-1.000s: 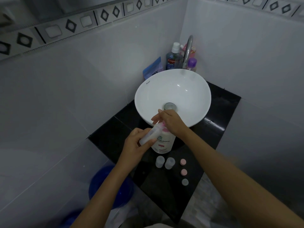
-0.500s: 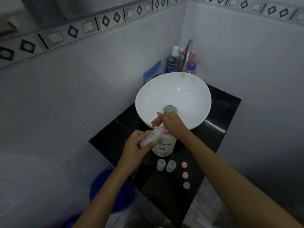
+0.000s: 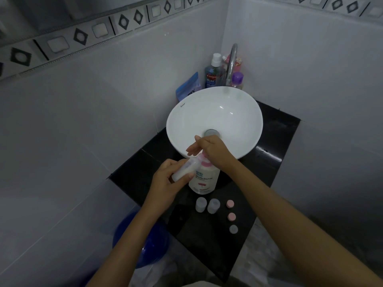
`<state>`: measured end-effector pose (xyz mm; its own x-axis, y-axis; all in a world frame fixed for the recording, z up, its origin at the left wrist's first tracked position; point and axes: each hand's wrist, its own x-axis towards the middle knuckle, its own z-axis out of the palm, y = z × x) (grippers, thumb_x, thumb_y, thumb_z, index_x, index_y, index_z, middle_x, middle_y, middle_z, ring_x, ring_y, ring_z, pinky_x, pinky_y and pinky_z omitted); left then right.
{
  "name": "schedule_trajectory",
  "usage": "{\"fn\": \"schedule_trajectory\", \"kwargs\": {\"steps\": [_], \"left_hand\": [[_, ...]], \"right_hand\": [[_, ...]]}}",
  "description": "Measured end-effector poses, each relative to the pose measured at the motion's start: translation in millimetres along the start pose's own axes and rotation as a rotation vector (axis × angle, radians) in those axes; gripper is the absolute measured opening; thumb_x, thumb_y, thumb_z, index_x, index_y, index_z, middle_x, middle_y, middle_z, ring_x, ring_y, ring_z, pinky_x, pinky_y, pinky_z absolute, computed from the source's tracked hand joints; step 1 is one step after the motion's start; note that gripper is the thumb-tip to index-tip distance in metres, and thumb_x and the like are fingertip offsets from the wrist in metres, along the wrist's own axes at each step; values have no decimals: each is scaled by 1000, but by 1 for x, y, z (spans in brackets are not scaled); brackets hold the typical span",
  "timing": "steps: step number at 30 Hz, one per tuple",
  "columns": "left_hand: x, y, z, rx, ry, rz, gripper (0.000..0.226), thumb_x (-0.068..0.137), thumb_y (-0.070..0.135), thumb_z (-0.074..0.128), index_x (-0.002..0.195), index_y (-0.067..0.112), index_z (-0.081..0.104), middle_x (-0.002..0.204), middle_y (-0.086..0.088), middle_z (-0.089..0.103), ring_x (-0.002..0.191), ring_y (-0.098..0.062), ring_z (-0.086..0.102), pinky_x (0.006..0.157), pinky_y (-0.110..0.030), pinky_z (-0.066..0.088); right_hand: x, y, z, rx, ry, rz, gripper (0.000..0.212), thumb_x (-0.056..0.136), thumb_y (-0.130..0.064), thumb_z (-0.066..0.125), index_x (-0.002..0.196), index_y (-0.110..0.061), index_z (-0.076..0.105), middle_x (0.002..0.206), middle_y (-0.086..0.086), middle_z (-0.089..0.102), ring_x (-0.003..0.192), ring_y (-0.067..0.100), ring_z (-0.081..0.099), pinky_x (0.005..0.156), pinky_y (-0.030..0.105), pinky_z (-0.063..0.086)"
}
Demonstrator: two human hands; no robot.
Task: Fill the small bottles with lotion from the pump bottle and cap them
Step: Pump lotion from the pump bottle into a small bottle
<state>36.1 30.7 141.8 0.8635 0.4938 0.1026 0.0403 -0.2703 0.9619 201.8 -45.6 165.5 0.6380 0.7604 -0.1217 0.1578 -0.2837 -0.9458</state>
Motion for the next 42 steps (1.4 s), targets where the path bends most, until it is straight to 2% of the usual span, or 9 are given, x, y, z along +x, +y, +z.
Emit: {"fn": "schedule_trajectory", "kwargs": {"steps": [4, 8, 11, 18, 22, 27, 32, 38, 42], "left_hand": [[-2, -4, 2, 22, -1, -23, 31, 79, 41, 64, 107, 53, 57, 92, 3, 53, 82, 4, 55, 71, -7, 44], [-2, 1, 0, 7, 7, -9, 36, 75, 49, 62, 111, 48, 57, 95, 1, 54, 85, 4, 55, 72, -6, 44], [0, 5, -1, -4, 17, 0, 40, 75, 48, 63, 114, 44, 58, 97, -2, 54, 85, 3, 55, 73, -8, 46], [0, -3, 1, 21, -2, -12, 33, 77, 42, 64, 109, 48, 58, 95, 3, 54, 85, 2, 55, 72, -8, 45], [-1, -2, 1, 37, 0, -24, 33, 75, 46, 63, 107, 49, 57, 94, 3, 53, 84, 4, 54, 72, -8, 45], [2, 5, -3, 23, 21, 12, 38, 77, 42, 64, 115, 40, 59, 95, 3, 54, 85, 5, 54, 72, -6, 43], [3, 4, -3, 12, 13, 21, 36, 77, 42, 64, 113, 42, 58, 94, 4, 53, 85, 8, 54, 71, -4, 44], [-1, -4, 0, 10, -6, -21, 32, 78, 42, 65, 109, 47, 58, 93, 6, 52, 83, 7, 54, 70, -5, 44], [-1, 2, -2, -6, 9, -13, 40, 76, 45, 63, 114, 39, 59, 96, 5, 54, 85, 5, 55, 71, -7, 45]], "right_hand": [[-2, 6, 4, -2, -4, 75, 43, 100, -24, 41, 83, -1, 74, 77, 6, 72, 78, 11, 62, 58, 9, 47], [-2, -8, -4, -53, -56, 29, 43, 100, -27, 41, 86, -3, 74, 83, 7, 72, 83, 13, 63, 85, 25, 47], [-1, -11, -5, -20, -28, -3, 44, 100, -25, 41, 87, 1, 74, 87, 15, 73, 87, 20, 65, 94, 31, 46], [1, 6, 4, 27, 40, 8, 43, 100, -19, 40, 80, -1, 74, 78, 8, 71, 80, 15, 64, 78, 22, 47], [0, 9, 6, 16, 28, 23, 42, 99, -20, 43, 80, -1, 75, 74, 6, 71, 81, 15, 65, 89, 29, 47], [2, -4, 1, 102, 11, -20, 43, 100, -22, 42, 85, 4, 73, 79, 16, 71, 73, 14, 66, 82, 25, 50], [0, -1, 3, 57, 63, -15, 46, 101, -20, 39, 84, 4, 74, 82, 17, 72, 81, 18, 66, 89, 27, 48], [-5, 4, 7, 32, 40, 55, 44, 100, -20, 40, 82, 2, 74, 81, 14, 72, 74, 11, 61, 64, 20, 41], [-3, -5, 1, 37, 3, 27, 42, 100, -22, 42, 86, 3, 73, 90, 20, 73, 84, 19, 65, 84, 23, 48]]}}
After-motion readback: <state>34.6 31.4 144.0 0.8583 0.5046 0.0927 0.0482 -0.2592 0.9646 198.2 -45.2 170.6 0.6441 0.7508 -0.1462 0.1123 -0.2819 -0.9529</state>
